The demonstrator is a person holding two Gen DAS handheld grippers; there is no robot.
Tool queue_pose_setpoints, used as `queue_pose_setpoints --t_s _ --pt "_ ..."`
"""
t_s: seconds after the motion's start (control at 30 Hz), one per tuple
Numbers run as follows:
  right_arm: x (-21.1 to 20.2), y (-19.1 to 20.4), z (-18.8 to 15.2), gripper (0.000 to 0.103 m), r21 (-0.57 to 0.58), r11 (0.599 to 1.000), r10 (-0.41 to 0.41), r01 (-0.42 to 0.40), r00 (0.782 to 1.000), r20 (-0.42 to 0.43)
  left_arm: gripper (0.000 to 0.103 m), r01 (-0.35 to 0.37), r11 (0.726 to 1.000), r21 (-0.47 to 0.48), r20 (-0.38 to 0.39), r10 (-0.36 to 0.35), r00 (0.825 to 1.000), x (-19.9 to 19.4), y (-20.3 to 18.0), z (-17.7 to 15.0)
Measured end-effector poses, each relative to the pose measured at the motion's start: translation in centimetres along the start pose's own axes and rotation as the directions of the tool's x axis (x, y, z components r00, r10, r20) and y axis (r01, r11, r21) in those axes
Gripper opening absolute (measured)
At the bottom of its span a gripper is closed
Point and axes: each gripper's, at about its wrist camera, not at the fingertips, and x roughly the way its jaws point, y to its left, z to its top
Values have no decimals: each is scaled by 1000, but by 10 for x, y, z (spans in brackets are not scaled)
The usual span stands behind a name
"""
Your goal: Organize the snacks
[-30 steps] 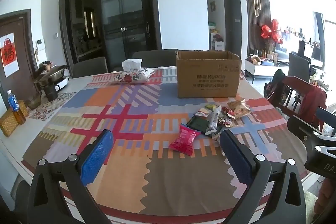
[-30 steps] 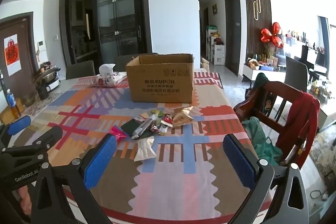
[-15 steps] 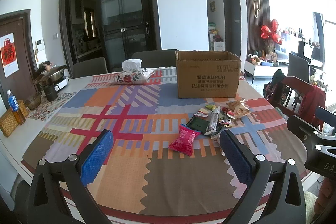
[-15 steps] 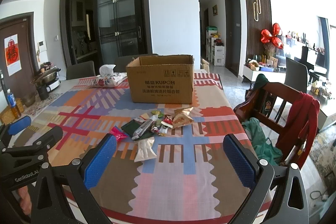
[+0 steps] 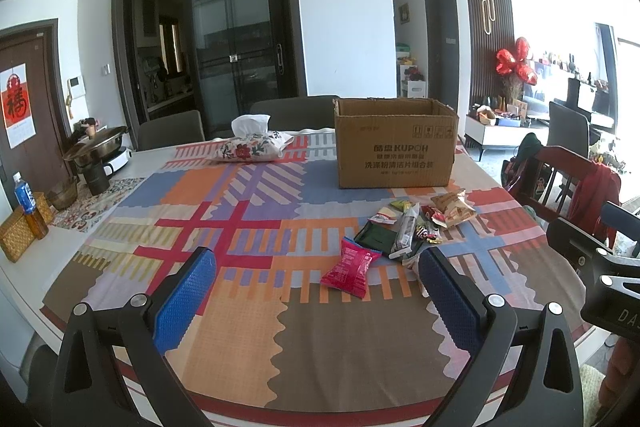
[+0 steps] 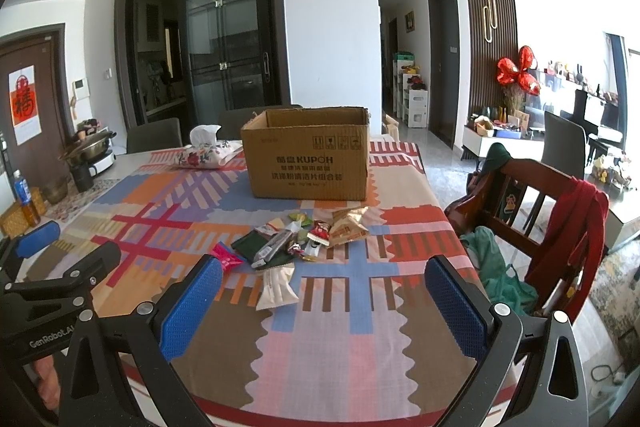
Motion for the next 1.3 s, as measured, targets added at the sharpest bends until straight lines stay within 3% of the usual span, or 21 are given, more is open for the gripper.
queue_pose_setpoints --t_s 1.3 --pt "-1 2 11 102 -7 1000 13 -13 1000 -14 103 14 1000 -5 -16 -14 1000 1 1 0"
